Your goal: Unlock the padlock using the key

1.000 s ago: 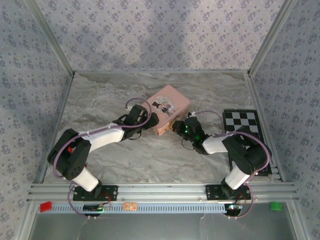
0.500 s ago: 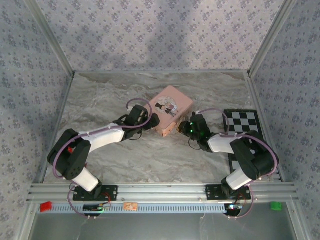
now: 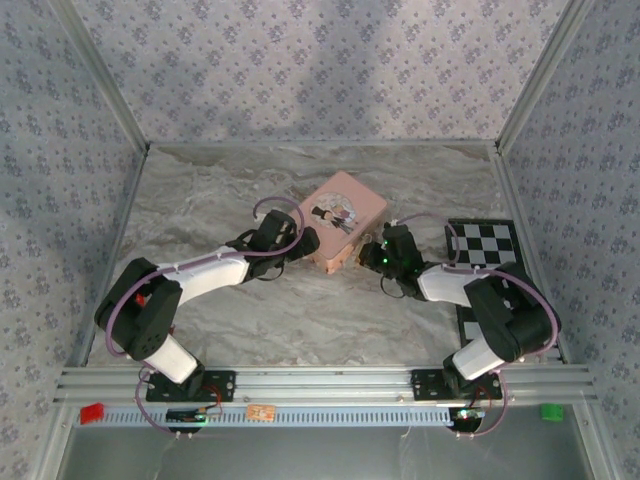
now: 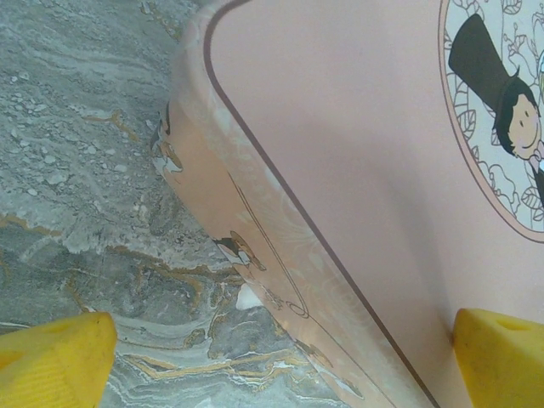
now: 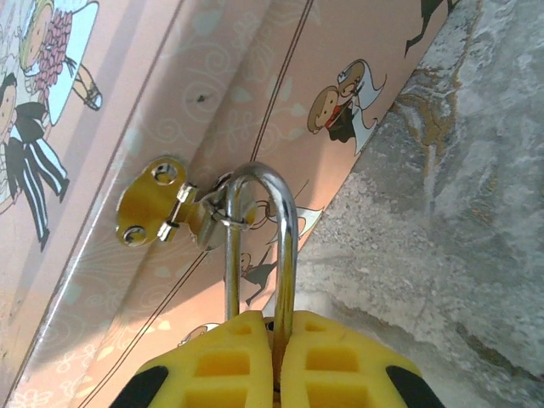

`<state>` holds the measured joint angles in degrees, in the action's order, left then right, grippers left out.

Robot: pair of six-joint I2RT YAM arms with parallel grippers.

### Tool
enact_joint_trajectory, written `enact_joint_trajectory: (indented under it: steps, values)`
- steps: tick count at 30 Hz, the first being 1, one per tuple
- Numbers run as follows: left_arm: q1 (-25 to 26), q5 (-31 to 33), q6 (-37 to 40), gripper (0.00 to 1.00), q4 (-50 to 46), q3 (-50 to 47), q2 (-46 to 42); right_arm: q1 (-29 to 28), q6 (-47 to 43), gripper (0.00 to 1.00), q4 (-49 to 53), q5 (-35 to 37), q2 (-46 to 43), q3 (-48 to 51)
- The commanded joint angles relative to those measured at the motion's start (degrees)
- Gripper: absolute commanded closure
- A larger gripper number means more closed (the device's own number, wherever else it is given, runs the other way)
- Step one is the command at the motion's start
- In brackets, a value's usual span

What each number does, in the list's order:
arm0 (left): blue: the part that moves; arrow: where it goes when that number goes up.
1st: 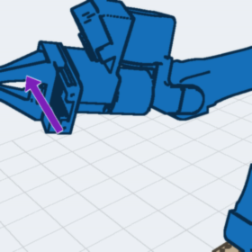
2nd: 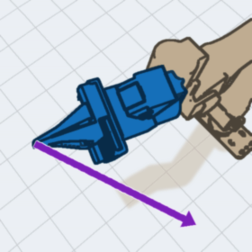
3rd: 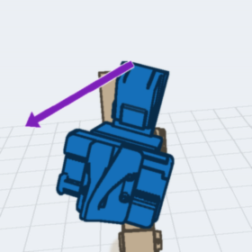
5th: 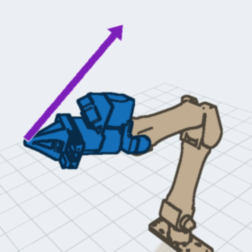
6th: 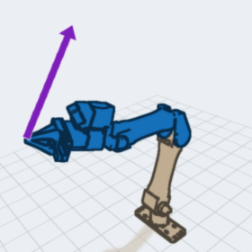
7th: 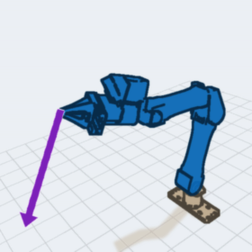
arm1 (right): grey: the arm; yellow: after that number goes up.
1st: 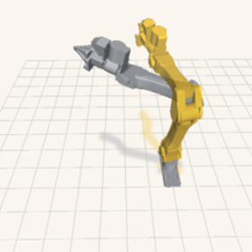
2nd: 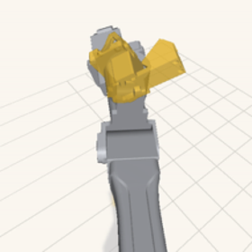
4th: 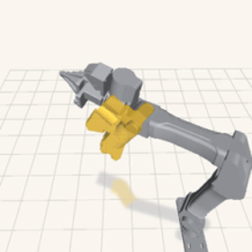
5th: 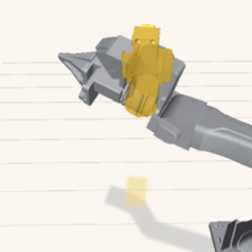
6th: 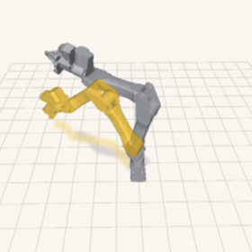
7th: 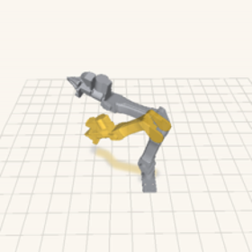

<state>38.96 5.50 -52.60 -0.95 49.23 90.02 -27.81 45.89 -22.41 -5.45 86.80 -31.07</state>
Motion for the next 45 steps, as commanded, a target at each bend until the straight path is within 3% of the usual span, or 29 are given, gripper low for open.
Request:
enact_joint_trajectory:
  steps: [1, 7, 14, 19, 26, 31, 37, 45]
  values:
    - [-0.4, 1.8, 0.6, 0.00, -5.7, -0.2, 0.8, 1.6, -3.5, 0.94, 2.3, 0.2, -1.3, 2.1]
    - [-0.5, 1.8, 0.5, 0.00, -5.8, -0.1, 0.9, 2.0, -3.9, 0.84, -1.5, -3.7, -0.2, 3.6]
    - [-0.5, 1.8, 0.5, 0.00, -5.8, -0.4, 0.9, 2.2, -5.0, 1.00, 0.6, -0.6, -2.8, 3.7]
    - [-0.4, 1.7, 0.3, 0.00, -5.6, -0.4, 1.1, 2.1, -4.8, 1.00, 2.1, 3.5, -5.4, 2.8]
    - [1.6, 1.1, -1.0, 0.00, -4.5, 0.6, 2.9, -0.8, 2.3, 1.00, -0.2, 11.1, -6.3, 0.7]
    - [2.5, 1.1, -1.4, 0.00, -4.2, 0.8, 3.7, 0.9, 6.3, 1.00, -2.1, 14.0, -5.4, 0.7]
    - [2.8, 1.8, -1.4, 0.00, -4.6, 0.6, 4.5, 3.3, 7.1, 1.00, -7.0, 4.5, -3.8, -1.7]
    - [2.7, 2.5, -1.3, 0.00, -4.9, 0.7, 4.8, 6.5, 7.4, 1.00, -3.2, 3.7, -5.2, -1.2]
